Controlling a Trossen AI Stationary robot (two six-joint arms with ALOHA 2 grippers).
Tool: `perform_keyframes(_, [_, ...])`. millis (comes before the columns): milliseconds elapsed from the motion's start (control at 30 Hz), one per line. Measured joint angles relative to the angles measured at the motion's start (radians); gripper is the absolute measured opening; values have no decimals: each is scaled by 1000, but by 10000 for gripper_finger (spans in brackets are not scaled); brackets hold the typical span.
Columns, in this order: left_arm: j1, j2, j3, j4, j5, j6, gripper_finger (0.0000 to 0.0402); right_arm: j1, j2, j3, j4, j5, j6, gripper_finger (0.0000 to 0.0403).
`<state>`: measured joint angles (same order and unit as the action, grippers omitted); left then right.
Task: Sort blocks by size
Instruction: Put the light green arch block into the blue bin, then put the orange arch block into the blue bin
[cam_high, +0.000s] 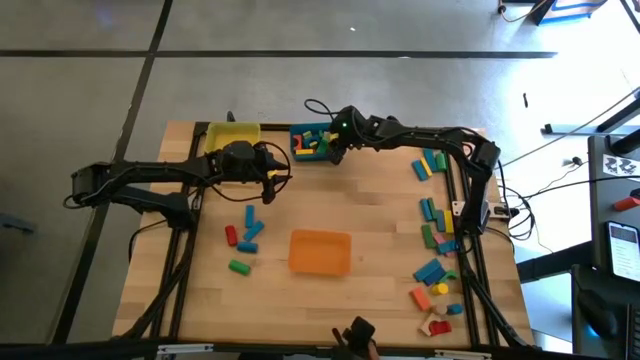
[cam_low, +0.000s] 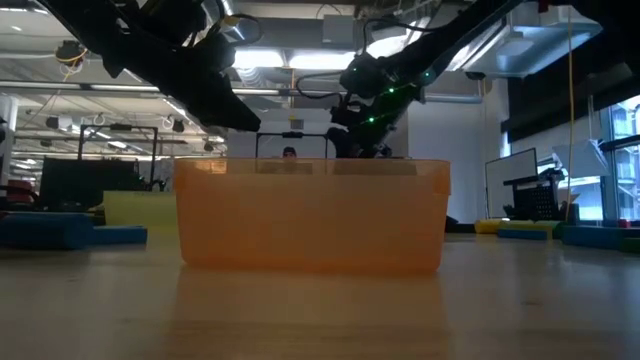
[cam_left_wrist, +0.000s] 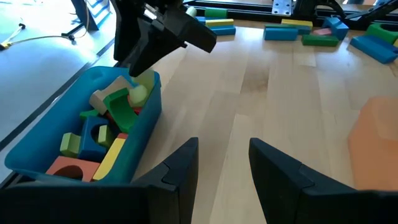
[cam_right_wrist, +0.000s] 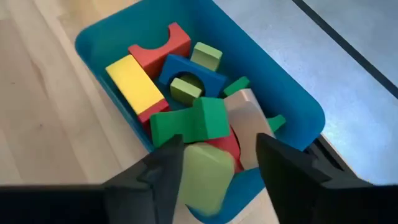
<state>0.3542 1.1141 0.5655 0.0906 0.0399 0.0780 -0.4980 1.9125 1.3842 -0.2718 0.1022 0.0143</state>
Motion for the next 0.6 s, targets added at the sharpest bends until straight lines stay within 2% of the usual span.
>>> perform_keyframes(133, [0,0,0,-1,0,0,127,0,-4,16,-33,1,-23,240])
perform_keyframes(333, [0,0,0,-1,0,0,127,16,-45,134,-223,-42,-30,258])
perform_keyframes(600, [0,0,0,-1,0,0,127,163,-158,249,-543,-50,-21,259])
